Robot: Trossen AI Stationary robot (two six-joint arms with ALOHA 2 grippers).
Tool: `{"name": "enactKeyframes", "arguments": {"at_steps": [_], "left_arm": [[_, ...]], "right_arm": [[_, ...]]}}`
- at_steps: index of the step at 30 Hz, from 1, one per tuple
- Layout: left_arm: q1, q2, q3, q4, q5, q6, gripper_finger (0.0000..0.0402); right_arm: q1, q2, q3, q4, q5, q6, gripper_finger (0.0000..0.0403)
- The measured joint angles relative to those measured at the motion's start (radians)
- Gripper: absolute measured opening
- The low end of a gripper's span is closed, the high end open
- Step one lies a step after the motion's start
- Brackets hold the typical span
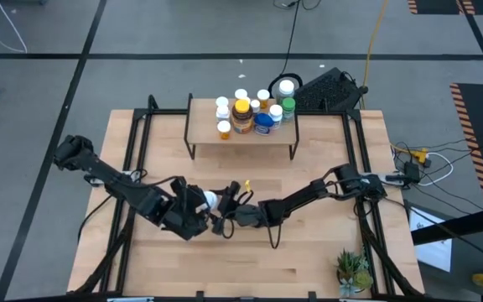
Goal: Pick and place medicine bottles onto shelf by color
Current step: Put the white and red pill bottle on the shelf
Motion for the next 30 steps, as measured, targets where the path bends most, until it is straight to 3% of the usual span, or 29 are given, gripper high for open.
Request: {"name": "enactKeyframes", "arguments": {"at_steps": [5, 10, 14, 21, 30], "left_arm": [[0.007, -0.025, 0.0, 0.02, 0.127, 0.219, 0.0279], [-0.02, -0.057, 0.0, 0.1, 0.192, 0.424, 0.0299], [-0.063, -0.071, 0.0, 0.238, 0.198, 0.589, 0.031], [-0.116, -0.062, -0.004, 0.46, 0.178, 0.779, 0.0313], [-0.059, -0.064, -0.071, 0.638, 0.187, 0.774, 0.0295]], "right_arm": [[0.012, -0.068, 0.0, -0.177, -0.119, -0.037, 0.0262], [-0.002, -0.152, -0.003, -0.313, -0.381, 0.002, 0.0261], [-0.006, -0.156, -0.06, -0.142, -0.633, 0.004, 0.0262], [-0.021, -0.149, -0.229, 0.231, -0.823, 0.068, 0.0268], [-0.034, -0.153, -0.259, 0.319, -0.841, 0.078, 0.0269]]}}
